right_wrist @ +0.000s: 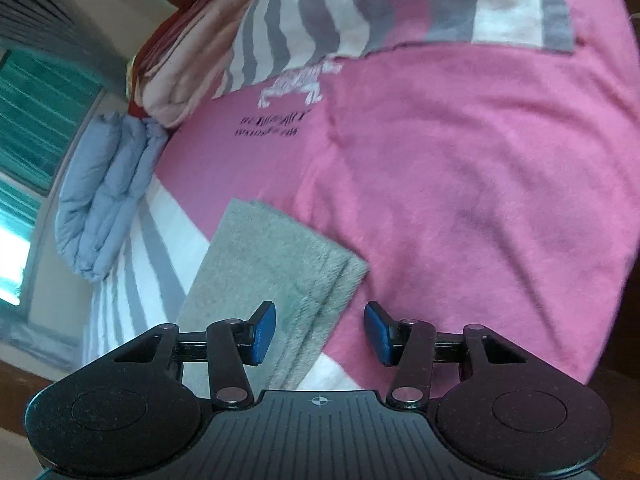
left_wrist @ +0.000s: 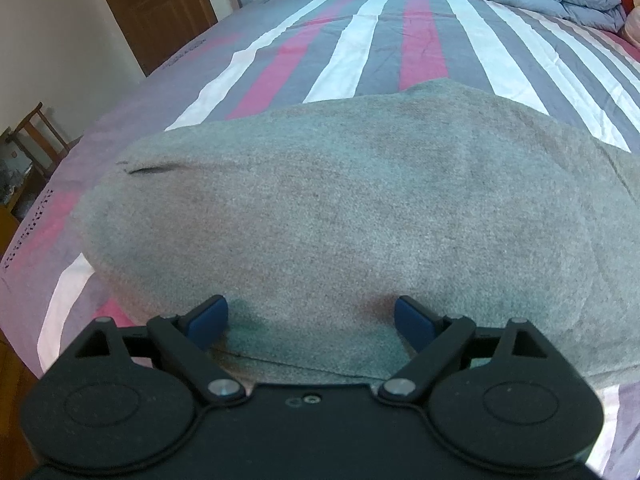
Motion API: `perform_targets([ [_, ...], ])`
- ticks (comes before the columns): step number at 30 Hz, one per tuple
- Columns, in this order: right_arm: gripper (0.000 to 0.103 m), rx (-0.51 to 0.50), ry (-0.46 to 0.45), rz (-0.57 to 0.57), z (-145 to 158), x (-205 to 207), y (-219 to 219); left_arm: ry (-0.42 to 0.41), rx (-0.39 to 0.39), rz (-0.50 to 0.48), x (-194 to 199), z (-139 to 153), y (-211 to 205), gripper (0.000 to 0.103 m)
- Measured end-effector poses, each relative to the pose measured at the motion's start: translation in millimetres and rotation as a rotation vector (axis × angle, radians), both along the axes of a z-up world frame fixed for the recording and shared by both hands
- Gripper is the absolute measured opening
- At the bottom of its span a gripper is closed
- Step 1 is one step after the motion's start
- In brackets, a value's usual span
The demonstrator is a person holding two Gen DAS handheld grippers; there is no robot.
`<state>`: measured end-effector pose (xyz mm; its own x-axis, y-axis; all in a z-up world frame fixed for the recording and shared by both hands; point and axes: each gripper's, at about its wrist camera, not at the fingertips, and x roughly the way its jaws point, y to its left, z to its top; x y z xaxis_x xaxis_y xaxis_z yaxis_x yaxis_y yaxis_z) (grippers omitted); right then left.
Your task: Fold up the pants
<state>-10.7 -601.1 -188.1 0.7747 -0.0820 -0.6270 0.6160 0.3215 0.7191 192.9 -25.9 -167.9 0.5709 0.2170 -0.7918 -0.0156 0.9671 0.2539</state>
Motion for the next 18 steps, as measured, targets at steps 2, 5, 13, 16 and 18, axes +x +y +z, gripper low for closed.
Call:
perform_targets([
  [2,0.042,0.014,-0.010,-0.013,-3,7,-1,0.002,-0.001,0.000,0,0,0,0.084],
  [5,0.018,0.073,-0.019,-0.044,-11,14,-3,0.005,-0.004,0.001,1,0,0,0.084],
  [13,0.014,-0.048,-0.004,0.002,4,9,5,0.001,-0.007,-0.001,-1,4,-1,0.084],
  [16,0.014,-0.067,-0.056,-0.001,17,5,8,0.006,-0.034,-0.010,-1,9,-1,0.084],
  [18,0.014,-0.125,-0.046,0.030,32,10,13,0.010,-0.060,-0.015,-1,12,-1,0.084],
])
